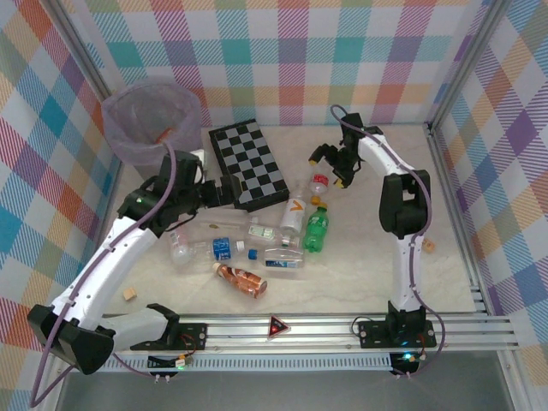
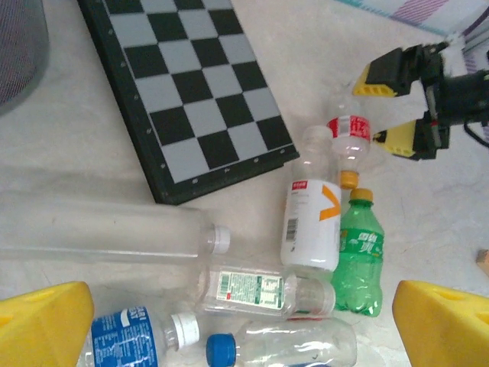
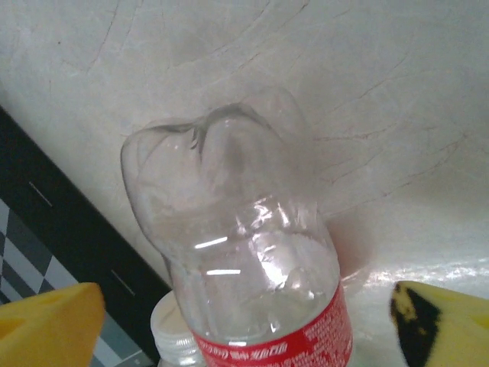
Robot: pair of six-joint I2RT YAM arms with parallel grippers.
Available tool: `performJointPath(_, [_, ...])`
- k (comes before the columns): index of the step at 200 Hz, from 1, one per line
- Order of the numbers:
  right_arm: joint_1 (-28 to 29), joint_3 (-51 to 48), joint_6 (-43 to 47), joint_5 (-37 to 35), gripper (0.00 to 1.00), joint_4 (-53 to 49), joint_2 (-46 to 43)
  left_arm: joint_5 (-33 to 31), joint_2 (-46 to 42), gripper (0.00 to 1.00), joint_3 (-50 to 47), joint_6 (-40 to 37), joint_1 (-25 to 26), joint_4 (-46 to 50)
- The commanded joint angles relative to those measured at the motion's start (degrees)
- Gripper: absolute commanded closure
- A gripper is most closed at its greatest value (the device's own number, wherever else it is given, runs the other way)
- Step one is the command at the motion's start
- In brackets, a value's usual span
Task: Put the plastic bottles in the bin
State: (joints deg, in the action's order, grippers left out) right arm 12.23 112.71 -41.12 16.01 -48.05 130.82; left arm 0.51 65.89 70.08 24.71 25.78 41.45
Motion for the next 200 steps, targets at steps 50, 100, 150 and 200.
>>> performJointPath(50, [0.4,3.7,1.6,-2.0,0.25,-1.4,3.6,-1.4,-1.2,0.00,-1.9,4.0,1.1,-4.8])
performJointPath(100, [0.3,5.3,2.2,-3.7,0.33,-2.6,4.4,-2.3,0.5,0.00,-1.3,1.9,1.2,-4.1])
performJointPath(150, [-1.1,8.0,4.3,-3.5,0.42,-5.0,2.0,0.3,2.4,0.00,-1.9,1.5,1.2,-6.6])
performJointPath(200, [-2.3,8.6,11.7,-5.8,0.44,-8.5,-4.0,5.7,3.6,0.00,-2.9,2.7,1.2,-11.4])
